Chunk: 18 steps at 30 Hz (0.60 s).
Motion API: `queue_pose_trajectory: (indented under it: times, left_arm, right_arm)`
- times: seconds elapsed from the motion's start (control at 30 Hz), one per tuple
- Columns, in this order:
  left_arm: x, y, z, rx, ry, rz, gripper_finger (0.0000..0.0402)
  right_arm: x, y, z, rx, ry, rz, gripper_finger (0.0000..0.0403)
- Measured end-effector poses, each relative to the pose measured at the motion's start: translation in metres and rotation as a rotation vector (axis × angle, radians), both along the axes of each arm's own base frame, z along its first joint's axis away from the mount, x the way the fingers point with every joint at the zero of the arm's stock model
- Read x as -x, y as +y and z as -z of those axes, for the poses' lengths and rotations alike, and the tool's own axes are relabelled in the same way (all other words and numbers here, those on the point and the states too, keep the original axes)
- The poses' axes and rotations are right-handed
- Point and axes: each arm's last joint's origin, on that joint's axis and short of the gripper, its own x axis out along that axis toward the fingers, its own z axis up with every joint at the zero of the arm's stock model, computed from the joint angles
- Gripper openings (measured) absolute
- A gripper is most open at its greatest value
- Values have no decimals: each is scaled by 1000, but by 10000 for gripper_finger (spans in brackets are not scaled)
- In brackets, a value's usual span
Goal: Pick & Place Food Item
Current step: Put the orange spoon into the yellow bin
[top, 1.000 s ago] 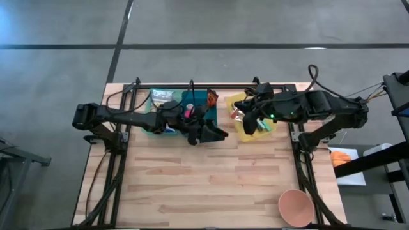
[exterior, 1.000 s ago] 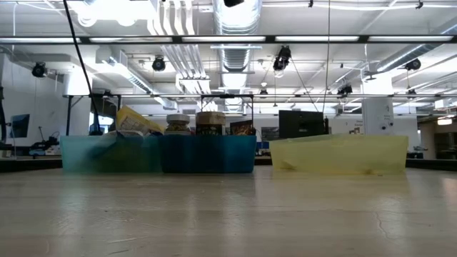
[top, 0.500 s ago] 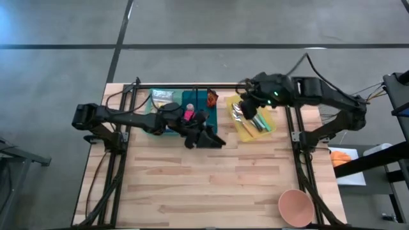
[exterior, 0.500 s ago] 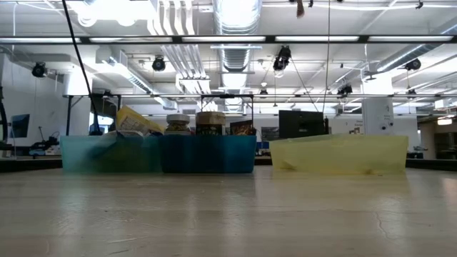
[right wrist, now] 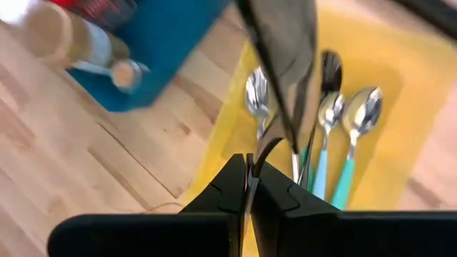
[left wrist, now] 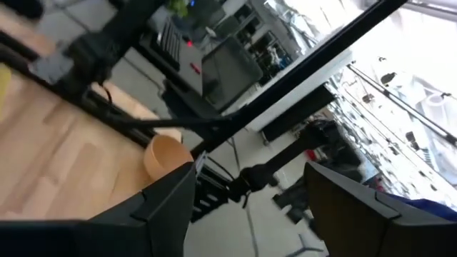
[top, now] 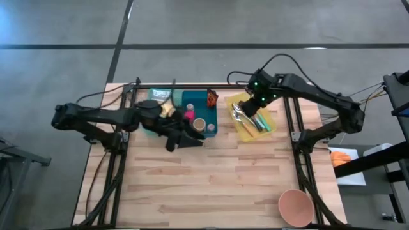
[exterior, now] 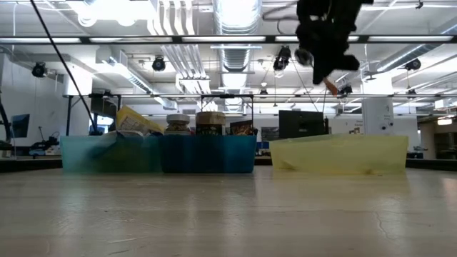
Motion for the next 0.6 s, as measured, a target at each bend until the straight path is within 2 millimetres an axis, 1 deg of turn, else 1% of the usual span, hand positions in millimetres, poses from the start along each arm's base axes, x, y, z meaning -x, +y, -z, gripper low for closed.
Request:
queue_pose_trajectory:
  times: [0.17,0.33,0.5,0.6]
  left_arm:
    - [23,2,-19,-76,-88,-10,268]
    - [37,3,-30,-130,-154,-10,268]
    - [39,3,-32,-133,-157,-10,268]
    - [39,3,-29,-135,-135,-8,268]
  right_arm:
    - [4,-9,46,-67,19,1,8]
    - [5,-12,86,-127,43,11,8]
    - [-5,-17,117,-157,89,19,8]
    - [-13,-22,132,-174,107,34,8]
